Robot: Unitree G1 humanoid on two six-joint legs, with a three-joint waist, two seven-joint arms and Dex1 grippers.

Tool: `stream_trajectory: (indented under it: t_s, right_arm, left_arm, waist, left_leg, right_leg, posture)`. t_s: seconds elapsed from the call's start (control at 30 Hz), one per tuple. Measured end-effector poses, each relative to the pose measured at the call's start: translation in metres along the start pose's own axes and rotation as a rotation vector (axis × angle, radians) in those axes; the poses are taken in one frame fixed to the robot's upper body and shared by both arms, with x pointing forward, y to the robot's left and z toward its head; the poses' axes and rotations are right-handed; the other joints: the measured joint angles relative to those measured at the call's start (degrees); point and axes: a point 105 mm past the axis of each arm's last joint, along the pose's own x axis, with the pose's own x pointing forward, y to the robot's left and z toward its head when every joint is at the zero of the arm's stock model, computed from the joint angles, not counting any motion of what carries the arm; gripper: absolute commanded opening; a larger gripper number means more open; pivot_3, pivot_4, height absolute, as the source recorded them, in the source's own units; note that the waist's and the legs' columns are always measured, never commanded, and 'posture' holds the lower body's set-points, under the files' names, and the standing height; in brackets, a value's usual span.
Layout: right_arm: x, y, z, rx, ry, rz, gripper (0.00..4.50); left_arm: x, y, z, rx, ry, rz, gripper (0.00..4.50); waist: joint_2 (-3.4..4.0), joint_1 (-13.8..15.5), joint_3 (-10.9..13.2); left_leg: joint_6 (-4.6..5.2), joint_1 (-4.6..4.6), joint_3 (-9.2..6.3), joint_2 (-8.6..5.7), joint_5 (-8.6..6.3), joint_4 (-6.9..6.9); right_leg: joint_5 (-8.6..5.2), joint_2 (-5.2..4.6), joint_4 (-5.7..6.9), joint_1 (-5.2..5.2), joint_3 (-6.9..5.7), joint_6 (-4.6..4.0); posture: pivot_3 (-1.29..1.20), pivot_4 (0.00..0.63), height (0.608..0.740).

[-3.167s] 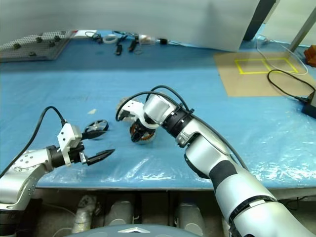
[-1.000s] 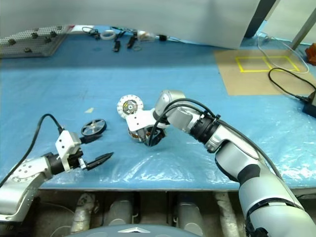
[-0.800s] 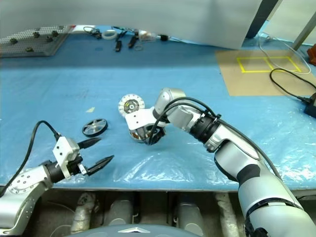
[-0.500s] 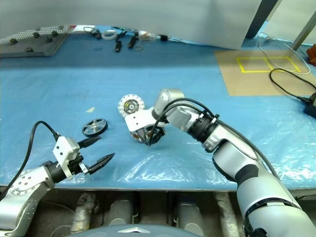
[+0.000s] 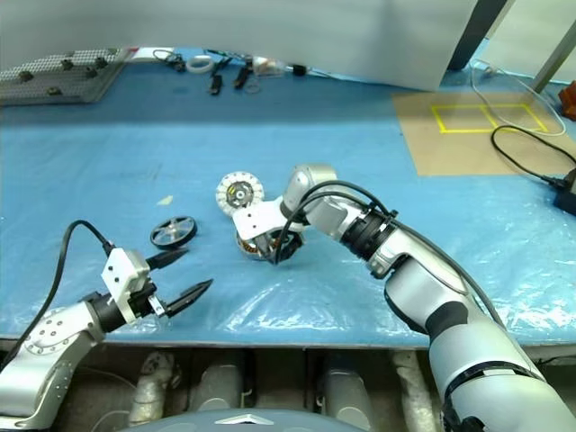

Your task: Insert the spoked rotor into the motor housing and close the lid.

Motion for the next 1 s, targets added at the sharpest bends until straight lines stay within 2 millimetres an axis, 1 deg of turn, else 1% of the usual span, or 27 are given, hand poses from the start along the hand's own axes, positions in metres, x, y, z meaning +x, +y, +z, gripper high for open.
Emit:
stream_trajectory:
  t_s: [0.03,0.1,0.13,0.3,0.43,0.53,0.67,0.8,1.0]
  right_arm:
    - [0.001,-0.001,0.001,0.009,-0.004,-0.003,2.45]
    - [0.001,-0.004,0.001,0.03,-0.01,-0.015,1.89]
    - [0.002,-0.006,0.001,0.038,-0.009,-0.018,1.81]
    - [0.005,-0.014,0.0,0.096,0.004,-0.044,1.81]
    - [0.002,-0.017,-0.008,0.184,0.028,-0.062,1.81]
    - [-0.004,-0.014,-0.014,0.245,0.044,-0.055,1.81]
    - [-0.015,-0.003,-0.025,0.283,0.073,-0.046,1.81]
    - [-0.016,0.001,-0.022,0.323,0.069,-0.041,1.81]
    - [-0.011,-0.002,-0.017,0.397,0.063,-0.055,1.81]
  left_arm:
    - [0.001,0.001,0.001,0.003,-0.004,0.001,4.5]
    - [0.002,0.002,0.002,0.005,-0.006,0.003,4.5]
    - [0.002,0.003,0.0,0.001,-0.003,0.004,4.5]
    - [0.007,0.004,0.002,0.002,-0.013,-0.003,4.5]
    - [0.007,0.006,0.001,0.003,-0.015,-0.001,4.5]
    - [0.01,0.009,0.001,0.001,-0.016,-0.001,4.5]
    - [0.013,0.012,0.0,0.001,-0.019,-0.001,4.5]
    - [0.019,0.012,0.003,0.006,-0.03,-0.015,4.5]
    - [0.02,0.012,0.004,0.01,-0.034,-0.019,4.5]
  waist:
    - [0.0,0.0,0.0]
    - [-0.01,0.0,0.0]
    - [-0.01,-0.1,0.0]
    - [0.02,-0.1,0.0]
    - [0.05,0.4,0.0]
    - [0.05,1.4,0.0]
    - [0.05,2.1,0.0]
    - [0.05,1.6,0.0]
    - [0.04,1.3,0.0]
  left_leg:
    - [0.0,0.01,0.0,0.0,0.0,0.0]
    - [0.0,0.06,0.0,-0.01,0.0,0.0]
    - [0.0,0.18,0.01,-0.01,0.0,0.0]
    - [-0.01,0.58,0.04,0.04,-0.01,-0.01]
    - [-0.01,0.81,0.05,0.03,-0.01,0.0]
    - [-0.01,0.81,0.05,0.02,-0.01,-0.01]
    - [-0.01,0.66,0.05,0.02,-0.01,-0.02]
    - [-0.01,0.61,0.05,0.04,-0.01,-0.06]
    - [-0.02,0.72,0.06,0.04,-0.01,-0.11]
  right_leg:
    - [0.0,0.0,0.0,0.02,0.0,0.0]
    - [0.0,-0.01,-0.01,0.08,0.0,0.0]
    - [0.0,-0.01,-0.01,0.15,0.01,-0.01]
    - [0.03,0.0,0.04,0.45,0.02,-0.09]
    - [0.03,-0.02,0.0,0.81,0.02,-0.09]
    - [0.03,-0.01,-0.04,0.83,0.02,-0.09]
    - [0.03,-0.01,-0.12,0.73,0.02,-0.07]
    - [0.03,0.01,-0.1,0.6,0.02,-0.07]
    - [0.01,0.01,-0.1,0.66,0.02,-0.1]
  posture:
    - [0.0,0.15,0.74]
    - [0.0,0.15,0.74]
    - [0.0,0.15,0.74]
    - [0.0,0.15,0.74]
    - [0.0,0.15,0.74]
    - [0.0,0.15,0.74]
    - [0.0,0.15,0.74]
    - [0.0,0.15,0.74]
    - [0.0,0.15,0.74]
